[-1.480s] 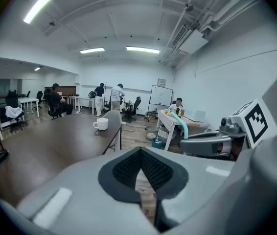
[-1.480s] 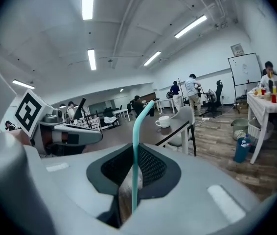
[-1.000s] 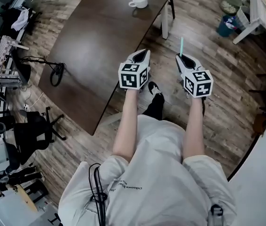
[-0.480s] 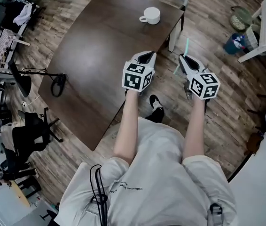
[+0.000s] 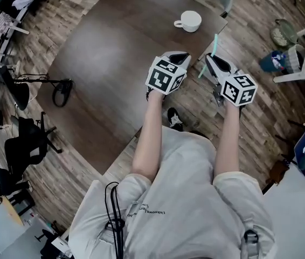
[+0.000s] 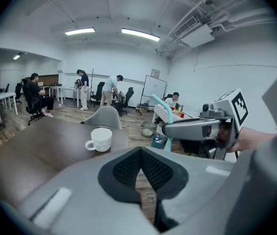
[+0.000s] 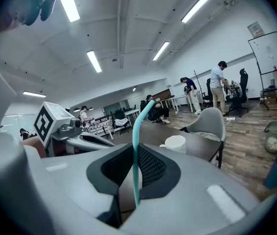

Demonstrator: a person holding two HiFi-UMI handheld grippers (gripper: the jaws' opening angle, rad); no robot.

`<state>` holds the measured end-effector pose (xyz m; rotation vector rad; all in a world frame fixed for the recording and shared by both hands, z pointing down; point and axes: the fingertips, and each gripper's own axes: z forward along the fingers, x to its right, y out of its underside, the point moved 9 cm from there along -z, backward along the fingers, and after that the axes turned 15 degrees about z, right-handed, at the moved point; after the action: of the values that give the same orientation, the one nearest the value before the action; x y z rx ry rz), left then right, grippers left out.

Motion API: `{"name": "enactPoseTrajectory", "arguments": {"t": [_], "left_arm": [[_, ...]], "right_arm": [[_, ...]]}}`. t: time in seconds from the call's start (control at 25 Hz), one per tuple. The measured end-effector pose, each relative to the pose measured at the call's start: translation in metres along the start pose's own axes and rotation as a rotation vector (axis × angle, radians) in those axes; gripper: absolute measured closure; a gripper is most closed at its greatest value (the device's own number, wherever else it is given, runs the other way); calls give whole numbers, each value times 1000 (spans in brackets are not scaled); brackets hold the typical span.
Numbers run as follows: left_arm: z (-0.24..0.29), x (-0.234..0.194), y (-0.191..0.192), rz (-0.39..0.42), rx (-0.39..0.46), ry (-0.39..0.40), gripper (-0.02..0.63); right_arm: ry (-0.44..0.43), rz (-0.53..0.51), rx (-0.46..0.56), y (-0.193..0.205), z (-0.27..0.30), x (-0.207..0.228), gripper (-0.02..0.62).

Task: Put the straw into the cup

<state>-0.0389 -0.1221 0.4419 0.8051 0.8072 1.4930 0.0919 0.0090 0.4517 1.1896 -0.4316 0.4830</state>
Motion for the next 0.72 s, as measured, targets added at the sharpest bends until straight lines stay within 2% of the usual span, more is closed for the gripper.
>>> {"name": "enactPoseTrajectory", "arguments": {"t": [0.16, 0.44, 0.6, 0.72], "left_arm": [[17, -4, -2, -9, 19, 50, 606], [36, -13, -1, -21, 40, 84, 604], [55, -16, -5, -14, 4, 91, 595], [71, -30, -16, -15, 2, 62, 595]], "right_arm": [[-31, 42, 8, -7, 11, 7, 537], [26, 46, 0, -9, 8, 33, 537], [-29, 88, -7, -18, 15, 55, 537], [-53, 70, -9, -39, 30, 71, 537]]}}
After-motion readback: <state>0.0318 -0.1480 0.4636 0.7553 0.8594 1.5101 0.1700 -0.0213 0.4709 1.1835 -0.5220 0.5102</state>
